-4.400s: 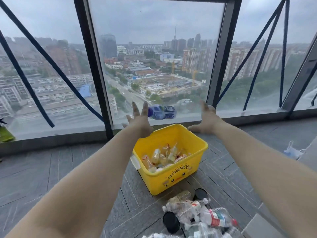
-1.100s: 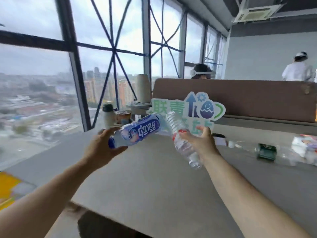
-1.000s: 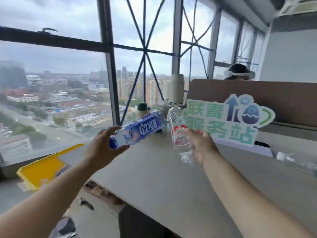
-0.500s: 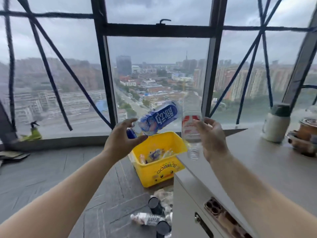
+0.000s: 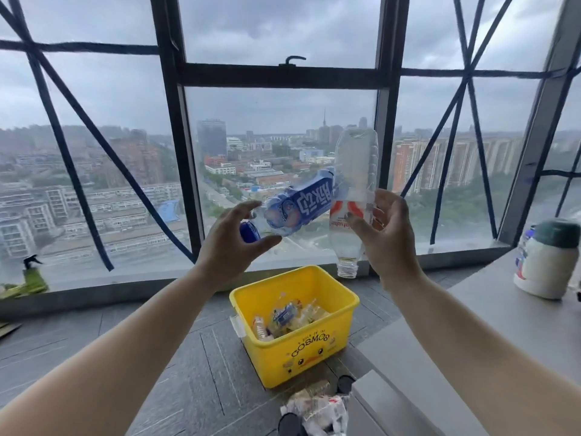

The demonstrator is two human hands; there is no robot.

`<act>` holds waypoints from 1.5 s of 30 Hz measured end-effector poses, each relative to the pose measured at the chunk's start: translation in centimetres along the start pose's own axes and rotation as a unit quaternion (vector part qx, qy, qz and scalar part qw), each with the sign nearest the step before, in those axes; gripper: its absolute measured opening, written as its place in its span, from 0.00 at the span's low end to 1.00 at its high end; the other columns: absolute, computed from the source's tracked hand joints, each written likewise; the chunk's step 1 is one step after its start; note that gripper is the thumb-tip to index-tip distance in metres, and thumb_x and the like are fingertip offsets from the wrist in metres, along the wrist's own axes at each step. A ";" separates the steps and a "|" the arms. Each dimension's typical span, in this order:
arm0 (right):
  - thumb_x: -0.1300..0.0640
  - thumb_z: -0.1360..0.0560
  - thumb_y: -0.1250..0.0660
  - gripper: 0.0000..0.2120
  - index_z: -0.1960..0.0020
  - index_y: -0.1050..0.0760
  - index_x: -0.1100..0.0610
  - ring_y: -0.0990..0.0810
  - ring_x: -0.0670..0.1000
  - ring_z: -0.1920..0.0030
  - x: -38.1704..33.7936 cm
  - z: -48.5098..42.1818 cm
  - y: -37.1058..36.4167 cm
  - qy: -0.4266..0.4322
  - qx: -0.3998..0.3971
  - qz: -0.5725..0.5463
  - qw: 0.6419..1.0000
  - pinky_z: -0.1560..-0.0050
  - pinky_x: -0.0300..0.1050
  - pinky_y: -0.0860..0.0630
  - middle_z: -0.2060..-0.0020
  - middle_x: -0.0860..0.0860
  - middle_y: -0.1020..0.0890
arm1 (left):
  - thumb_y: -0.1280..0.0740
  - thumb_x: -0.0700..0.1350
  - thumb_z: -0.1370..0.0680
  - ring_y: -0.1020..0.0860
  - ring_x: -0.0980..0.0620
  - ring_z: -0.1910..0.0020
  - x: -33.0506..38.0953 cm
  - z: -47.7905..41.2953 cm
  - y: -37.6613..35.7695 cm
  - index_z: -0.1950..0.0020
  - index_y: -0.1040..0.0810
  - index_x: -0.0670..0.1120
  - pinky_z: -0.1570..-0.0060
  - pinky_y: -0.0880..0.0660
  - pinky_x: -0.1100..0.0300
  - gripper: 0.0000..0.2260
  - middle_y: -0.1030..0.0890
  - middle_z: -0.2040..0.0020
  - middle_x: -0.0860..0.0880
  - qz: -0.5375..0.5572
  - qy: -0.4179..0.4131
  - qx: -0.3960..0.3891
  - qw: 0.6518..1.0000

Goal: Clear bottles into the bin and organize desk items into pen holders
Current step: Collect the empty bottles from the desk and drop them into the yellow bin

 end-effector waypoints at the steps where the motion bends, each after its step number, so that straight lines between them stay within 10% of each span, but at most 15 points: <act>1: 0.57 0.28 0.27 0.28 0.33 0.36 0.56 0.25 0.49 0.41 0.4 -0.3 -0.6 0.009 0.001 0.008 1.000 0.42 0.42 0.25 0.37 0.50 0.26 | 0.26 0.56 0.32 0.22 0.47 0.45 -0.7 -0.4 -0.3 0.30 0.31 0.50 0.48 0.21 0.50 0.32 0.25 0.38 0.45 0.003 -0.002 -0.003 1.000; 9: 0.59 0.27 0.29 0.29 0.30 0.38 0.56 0.29 0.46 0.39 6.2 -2.2 -6.0 0.056 -0.029 0.083 0.995 0.48 0.28 0.32 0.32 0.52 0.30 | 0.26 0.55 0.31 0.25 0.49 0.42 -7.3 -3.9 -3.6 0.29 0.32 0.51 0.47 0.22 0.54 0.32 0.26 0.37 0.45 0.009 -0.012 -0.015 1.000; 15: 0.58 0.27 0.28 0.28 0.32 0.37 0.55 0.26 0.51 0.39 10.7 -5.7 -8.7 0.047 -0.035 0.123 0.991 0.42 0.52 0.24 0.35 0.53 0.28 | 0.27 0.54 0.29 0.27 0.49 0.40 -11.1 -7.8 -7.9 0.28 0.34 0.51 0.46 0.26 0.59 0.32 0.28 0.35 0.45 0.006 -0.007 -0.036 0.999; 24: 0.53 0.24 0.33 0.30 0.29 0.44 0.56 0.28 0.58 0.35 15.9 -14.5 -14.1 -0.018 -0.020 0.189 0.982 0.41 0.53 0.27 0.30 0.57 0.34 | 0.29 0.54 0.26 0.32 0.46 0.32 -14.9 -17.2 -12.2 0.24 0.43 0.52 0.41 0.31 0.58 0.35 0.36 0.27 0.44 -0.071 -0.010 -0.065 0.995; 27: 0.40 0.22 0.42 0.38 0.23 0.60 0.51 0.48 0.63 0.24 22.7 -17.1 -17.0 -0.200 -0.200 0.409 0.868 0.28 0.62 0.42 0.23 0.56 0.56 | 0.31 0.55 0.25 0.58 0.41 0.23 -20.1 -20.5 -14.9 0.23 0.65 0.55 0.26 0.54 0.44 0.46 0.65 0.23 0.44 -0.229 0.102 -0.235 0.939; 29: 0.31 0.31 0.37 0.49 0.22 0.57 0.52 0.47 0.62 0.24 26.0 -16.7 -17.2 -0.273 -0.237 0.417 0.834 0.28 0.62 0.43 0.22 0.55 0.52 | 0.32 0.56 0.25 0.62 0.42 0.24 -22.4 -20.8 -16.1 0.24 0.67 0.55 0.26 0.58 0.43 0.46 0.69 0.24 0.44 -0.204 0.139 -0.287 0.925; 38: 0.42 0.27 0.33 0.43 0.22 0.52 0.55 0.42 0.61 0.26 28.9 -12.6 -12.2 -0.294 -0.263 0.478 0.785 0.29 0.58 0.37 0.24 0.53 0.43 | 0.34 0.57 0.24 0.58 0.45 0.22 -22.8 -16.2 -20.9 0.22 0.57 0.53 0.25 0.55 0.46 0.40 0.58 0.21 0.45 -0.176 0.062 -0.369 0.911; 45: 0.45 0.25 0.34 0.30 0.28 0.36 0.57 0.37 0.56 0.29 21.9 -11.0 -7.5 -0.201 -0.218 0.475 0.828 0.32 0.51 0.37 0.30 0.54 0.33 | 0.36 0.51 0.21 0.41 0.49 0.25 -15.8 -15.3 -20.4 0.24 0.41 0.47 0.29 0.42 0.55 0.28 0.40 0.24 0.47 -0.083 0.005 -0.340 0.937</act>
Point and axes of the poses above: each hand's wrist, its own z-axis away from the middle knuckle, its own y-axis out of the back of the hand, x = y × z, the point moved 6 cm from there along -z, towards the middle knuckle
